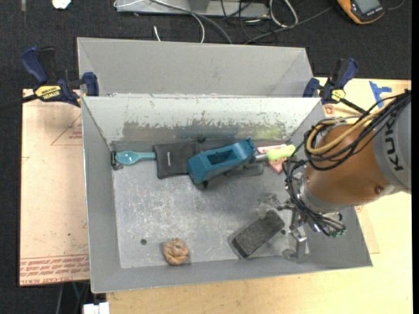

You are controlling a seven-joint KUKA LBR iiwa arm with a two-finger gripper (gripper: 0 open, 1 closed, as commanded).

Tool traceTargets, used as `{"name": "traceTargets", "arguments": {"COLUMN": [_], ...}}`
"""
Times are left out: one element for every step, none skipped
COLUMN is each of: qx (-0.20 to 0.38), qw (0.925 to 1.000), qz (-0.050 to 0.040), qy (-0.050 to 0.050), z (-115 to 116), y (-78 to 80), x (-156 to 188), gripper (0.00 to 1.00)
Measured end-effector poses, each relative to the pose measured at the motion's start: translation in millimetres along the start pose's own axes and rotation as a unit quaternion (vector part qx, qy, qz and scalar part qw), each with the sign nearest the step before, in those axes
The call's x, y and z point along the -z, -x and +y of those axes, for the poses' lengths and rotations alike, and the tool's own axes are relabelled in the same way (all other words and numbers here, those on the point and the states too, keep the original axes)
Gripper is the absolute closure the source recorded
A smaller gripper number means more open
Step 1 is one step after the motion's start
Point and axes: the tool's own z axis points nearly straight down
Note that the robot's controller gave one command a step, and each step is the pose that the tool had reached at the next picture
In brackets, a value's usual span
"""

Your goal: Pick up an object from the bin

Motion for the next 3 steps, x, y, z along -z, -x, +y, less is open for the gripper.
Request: {"name": "traceTargets", "arguments": {"qx": [0.054,-0.046,-0.045], "qw": [0.9985,0.9990,0.9990], "qz": [-0.0020,0.0003,0.0002], "qy": [0.000,0.001,0.001], "z": [10,22,22], "y": [5.9,11.7,11.7], "x": [-17,-32,-32], "gripper": [0.00,1.00,1.00]}}
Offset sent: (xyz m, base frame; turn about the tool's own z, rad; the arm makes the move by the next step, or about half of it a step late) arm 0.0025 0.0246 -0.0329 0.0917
